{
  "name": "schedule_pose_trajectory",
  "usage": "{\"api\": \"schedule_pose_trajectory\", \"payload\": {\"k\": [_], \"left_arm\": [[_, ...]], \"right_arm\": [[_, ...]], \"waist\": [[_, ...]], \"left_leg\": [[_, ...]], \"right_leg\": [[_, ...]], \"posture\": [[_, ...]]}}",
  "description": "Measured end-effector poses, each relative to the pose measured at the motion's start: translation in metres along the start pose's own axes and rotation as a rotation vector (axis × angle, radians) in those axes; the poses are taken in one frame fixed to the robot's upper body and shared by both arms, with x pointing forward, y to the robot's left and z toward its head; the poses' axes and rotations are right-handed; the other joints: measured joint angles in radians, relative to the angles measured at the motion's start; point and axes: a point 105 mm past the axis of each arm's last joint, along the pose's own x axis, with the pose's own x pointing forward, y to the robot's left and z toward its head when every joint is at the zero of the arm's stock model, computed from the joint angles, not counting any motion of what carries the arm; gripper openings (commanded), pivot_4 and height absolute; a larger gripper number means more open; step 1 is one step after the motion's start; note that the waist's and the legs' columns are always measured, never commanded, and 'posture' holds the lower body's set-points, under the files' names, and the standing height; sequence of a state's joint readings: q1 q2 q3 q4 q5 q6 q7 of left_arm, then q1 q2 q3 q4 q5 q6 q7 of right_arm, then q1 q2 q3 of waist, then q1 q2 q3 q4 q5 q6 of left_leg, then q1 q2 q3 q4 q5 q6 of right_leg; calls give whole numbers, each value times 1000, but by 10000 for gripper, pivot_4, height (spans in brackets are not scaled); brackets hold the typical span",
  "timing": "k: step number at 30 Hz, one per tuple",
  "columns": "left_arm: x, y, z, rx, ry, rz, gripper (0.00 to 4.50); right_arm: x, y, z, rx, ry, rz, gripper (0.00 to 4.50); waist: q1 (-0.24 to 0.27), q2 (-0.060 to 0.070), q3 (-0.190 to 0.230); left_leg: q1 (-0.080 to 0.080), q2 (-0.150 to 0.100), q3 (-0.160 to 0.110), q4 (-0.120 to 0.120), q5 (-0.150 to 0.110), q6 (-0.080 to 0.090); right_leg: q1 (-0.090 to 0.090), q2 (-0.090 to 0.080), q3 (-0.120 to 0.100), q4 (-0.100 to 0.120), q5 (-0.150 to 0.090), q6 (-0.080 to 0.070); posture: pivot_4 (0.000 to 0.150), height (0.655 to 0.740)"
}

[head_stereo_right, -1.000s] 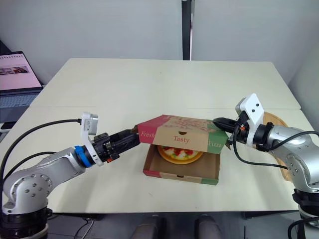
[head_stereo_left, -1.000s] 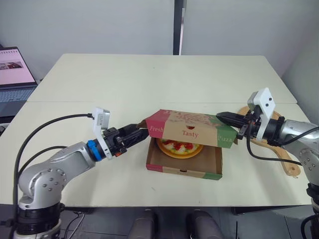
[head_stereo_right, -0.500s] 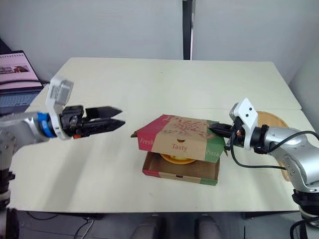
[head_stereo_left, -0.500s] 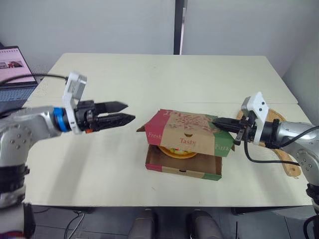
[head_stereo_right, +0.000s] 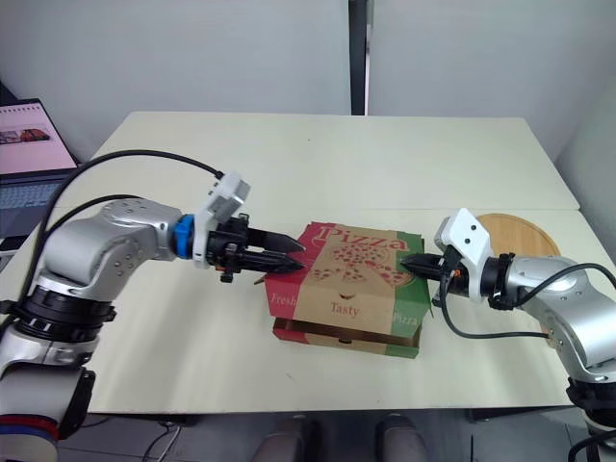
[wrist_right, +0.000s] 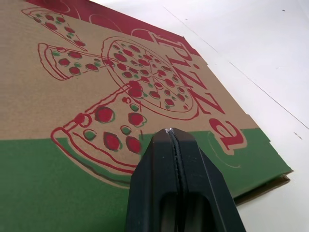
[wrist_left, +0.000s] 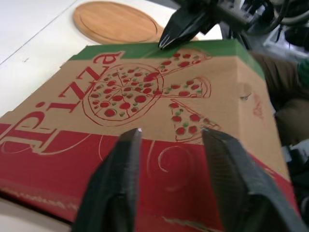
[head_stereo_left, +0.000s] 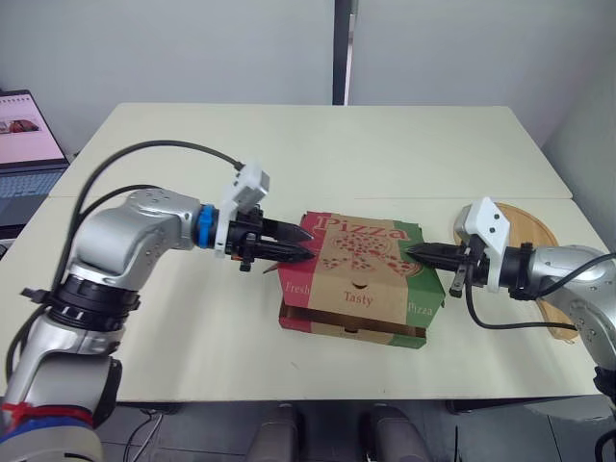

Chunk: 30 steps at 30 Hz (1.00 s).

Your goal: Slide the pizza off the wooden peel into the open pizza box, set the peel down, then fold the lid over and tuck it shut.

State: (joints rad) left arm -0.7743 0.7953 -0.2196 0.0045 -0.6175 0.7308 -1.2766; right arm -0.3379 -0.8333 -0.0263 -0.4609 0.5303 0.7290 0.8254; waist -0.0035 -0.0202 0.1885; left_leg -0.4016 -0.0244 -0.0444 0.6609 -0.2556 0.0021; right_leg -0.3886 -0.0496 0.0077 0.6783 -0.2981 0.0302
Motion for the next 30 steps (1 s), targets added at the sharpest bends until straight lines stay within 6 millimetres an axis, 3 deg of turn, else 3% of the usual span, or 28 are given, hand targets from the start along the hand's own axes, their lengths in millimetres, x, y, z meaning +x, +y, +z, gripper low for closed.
{"api": "schedule_pose_trajectory", "payload": {"k": [3, 4, 7, 10, 13, 16, 19, 30], "left_arm": [[5, 1, -3, 19, 13, -8, 1113], [5, 2, -4, 26, 18, -8, 282], [4, 5, -7, 33, 28, 1, 282], [5, 6, -8, 41, 32, -2, 282], [6, 7, -9, 48, 34, 3, 282], [7, 8, -9, 50, 29, 3, 282], [6, 10, -11, 45, 33, 9, 282], [8, 10, -12, 58, 37, 1, 282]], "right_arm": [[0, 2, 2, 8, -18, 0, 0], [-2, 1, 4, 11, -24, -10, 0], [-13, -9, 8, 20, -43, -79, 0], [-33, -20, 0, 26, 4, -158, 0], [-51, -23, -25, 44, 115, -201, 0], [-57, -13, -47, 62, 191, -176, 0], [-53, 0, -58, 82, 216, -122, 0], [-33, 32, -40, 208, 95, 4, 0]], "waist": [[0, 0, 0], [0, 0, 0], [1, 0, 0], [2, 0, 0], [5, 0, 0], [3, 0, 0], [-5, 0, 0], [0, 0, 0]], "left_leg": [[0, 0, 0, 0, 0, 0], [0, 0, 0, 0, 0, 0], [0, 0, 0, 0, 0, 0], [0, 0, -1, 0, 0, 0], [0, 0, -1, 1, 0, 0], [0, 0, -1, 1, 0, 0], [1, 0, 0, 1, 0, 0], [0, 0, -1, 1, 0, 0]], "right_leg": [[0, 0, 0, 0, 0, 0], [0, 0, 0, 0, 0, 0], [0, 0, 0, 0, 0, 0], [0, 0, -1, 0, 0, 0], [0, 0, -1, 0, 0, 0], [1, 0, -1, 0, 0, 0], [1, 1, 0, 1, 0, 0], [1, 1, -1, 1, 0, 0]], "posture": [[1500, 7400], [1500, 7400], [1500, 7400], [1500, 7400], [1500, 7400], [1500, 7400], [1500, 7400], [1500, 7400]]}}
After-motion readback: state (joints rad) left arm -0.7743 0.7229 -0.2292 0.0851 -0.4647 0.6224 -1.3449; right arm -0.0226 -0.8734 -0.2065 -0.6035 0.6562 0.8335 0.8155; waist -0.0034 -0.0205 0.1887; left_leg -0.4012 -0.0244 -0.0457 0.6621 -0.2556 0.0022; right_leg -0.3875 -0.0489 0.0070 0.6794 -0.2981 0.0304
